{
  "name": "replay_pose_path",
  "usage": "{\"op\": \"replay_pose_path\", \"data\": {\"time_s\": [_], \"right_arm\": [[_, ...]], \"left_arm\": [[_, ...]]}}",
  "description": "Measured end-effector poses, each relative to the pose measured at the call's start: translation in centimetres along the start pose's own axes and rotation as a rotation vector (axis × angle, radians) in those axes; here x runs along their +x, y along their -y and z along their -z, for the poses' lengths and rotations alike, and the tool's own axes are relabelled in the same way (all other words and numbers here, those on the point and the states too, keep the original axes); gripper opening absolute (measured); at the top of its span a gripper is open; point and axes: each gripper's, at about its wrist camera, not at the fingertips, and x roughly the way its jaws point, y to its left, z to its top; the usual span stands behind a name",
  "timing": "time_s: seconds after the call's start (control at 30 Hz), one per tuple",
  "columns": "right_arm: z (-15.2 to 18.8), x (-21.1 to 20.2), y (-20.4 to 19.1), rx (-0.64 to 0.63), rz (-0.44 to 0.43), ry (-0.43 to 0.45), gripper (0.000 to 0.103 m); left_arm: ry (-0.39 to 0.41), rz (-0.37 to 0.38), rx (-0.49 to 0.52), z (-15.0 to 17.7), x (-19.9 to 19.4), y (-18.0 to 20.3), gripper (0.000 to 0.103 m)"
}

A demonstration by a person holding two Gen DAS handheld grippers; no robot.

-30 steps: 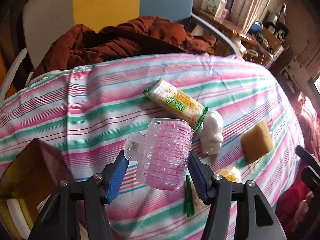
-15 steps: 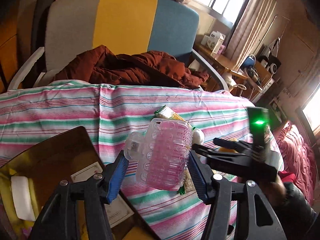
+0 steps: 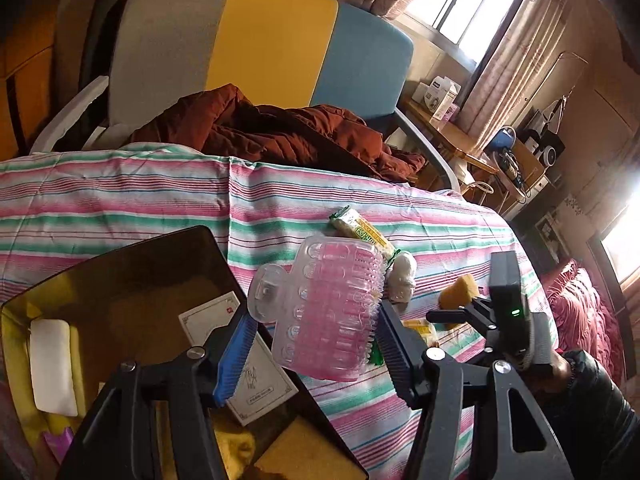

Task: Organize objects
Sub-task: 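Grasp the WEIDAN snack bag with the right tool while the left tool holds the roller, then carry the roller with the left tool into the tray while the right tool drops the WEIDAN bag there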

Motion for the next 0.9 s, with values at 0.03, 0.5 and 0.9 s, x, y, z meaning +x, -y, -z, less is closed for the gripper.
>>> {"op": "replay_pose_path", "data": {"time_s": [0.03,0.5,0.9], "right_arm": [[0.0,0.6,-0.2,-0.030,0.025,-0.018,0.101],[3.1,0.5,-1.3,-0.053,0.115,-0.023,0.048],[4.3,-7.7,-6.1,0.106,-0.002,0.255,0.048]], "left_arm": [[0.002,-0.001,-0.003,0.2,-0.3,-0.1,0.061],[0.076,-0.059,-0.179,5.3,-7.2,-6.3,0.061],[0.201,-0.214,-0.376,12.2,-14.8,-14.0,0.061]]}}
